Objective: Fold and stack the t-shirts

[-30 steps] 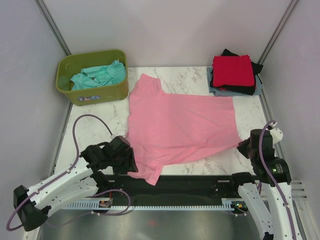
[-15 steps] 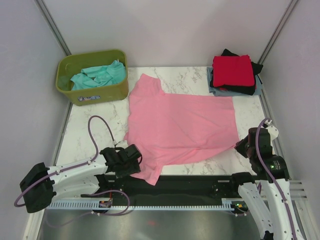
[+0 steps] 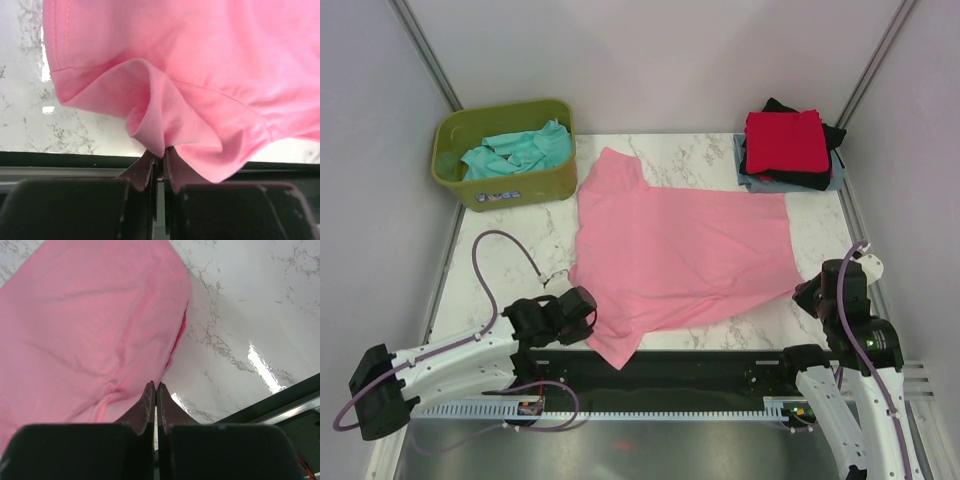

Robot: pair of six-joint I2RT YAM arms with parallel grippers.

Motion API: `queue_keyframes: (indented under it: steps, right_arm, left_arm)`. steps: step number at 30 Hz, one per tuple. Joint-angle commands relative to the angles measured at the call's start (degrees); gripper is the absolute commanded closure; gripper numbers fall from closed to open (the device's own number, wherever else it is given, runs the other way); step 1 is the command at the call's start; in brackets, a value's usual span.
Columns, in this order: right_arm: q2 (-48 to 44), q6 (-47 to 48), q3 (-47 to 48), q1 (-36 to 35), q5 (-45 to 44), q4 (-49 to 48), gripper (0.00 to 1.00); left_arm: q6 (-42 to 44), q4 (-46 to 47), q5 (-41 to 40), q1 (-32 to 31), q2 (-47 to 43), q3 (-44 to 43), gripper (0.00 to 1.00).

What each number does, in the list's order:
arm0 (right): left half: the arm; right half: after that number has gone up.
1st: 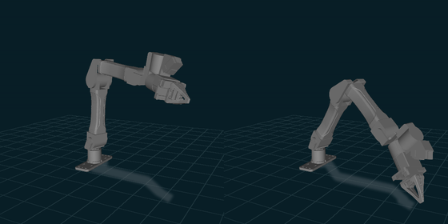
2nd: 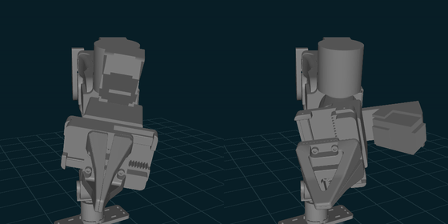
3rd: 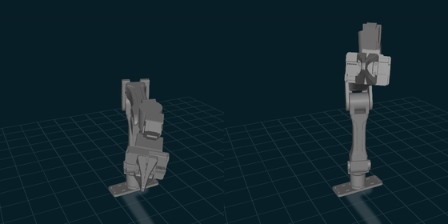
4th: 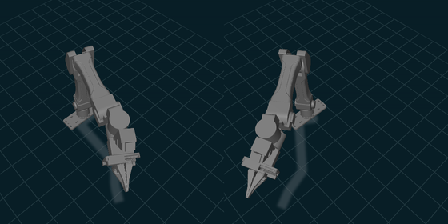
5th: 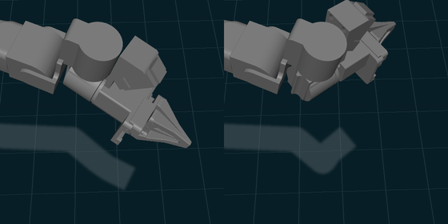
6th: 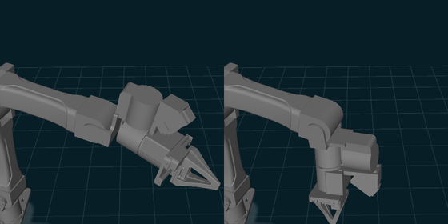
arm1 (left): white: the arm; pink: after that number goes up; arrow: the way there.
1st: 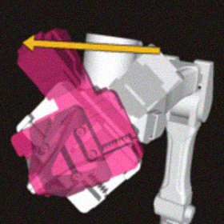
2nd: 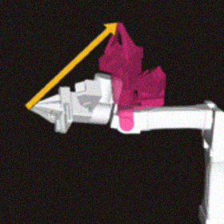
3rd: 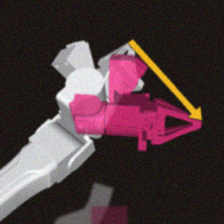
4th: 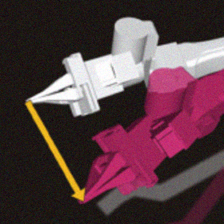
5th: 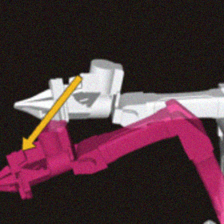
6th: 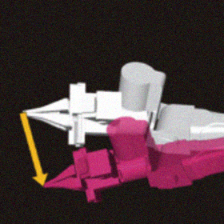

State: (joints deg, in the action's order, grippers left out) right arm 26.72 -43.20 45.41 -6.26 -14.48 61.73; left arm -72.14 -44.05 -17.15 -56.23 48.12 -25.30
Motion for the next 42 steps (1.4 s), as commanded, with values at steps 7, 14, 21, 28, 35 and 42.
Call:
queue_keyframes:
  steps: [7,14,21,28,35,42]
  right_arm:
    - [-6.6,-0.2,-0.7,-0.1,2.3,3.0,1.0]
    - [-8.1,0.7,-0.6,-0.1,4.2,4.2,1.0]
    - [0.6,-0.1,-0.4,-0.2,3.8,-1.1,1.0]
    - [9.3,1.8,2.8,-0.2,-1.3,-5.7,1.0]
    - [20.6,1.0,2.8,0.0,-3.8,-13.3,1.0]
    - [26.6,1.0,0.2,1.0,-5.6,-20.1,1.0]
  left_arm:
    - [0.7,-17.3,-2.7,0.1,-8.7,-14.8,0.94]
    - [3.1,-23.1,-4.5,0.2,-8.9,-24.4,0.93]
    - [11.5,-20.0,-8.0,1.8,-3.7,-29.7,0.94]
    - [31.3,-12.0,4.6,15.0,9.4,-37.5,0.94]
    - [41.9,-7.1,11.0,23.7,24.0,-44.4,0.94]
    - [45.8,-5.3,10.8,28.7,32.3,-49.4,0.96]
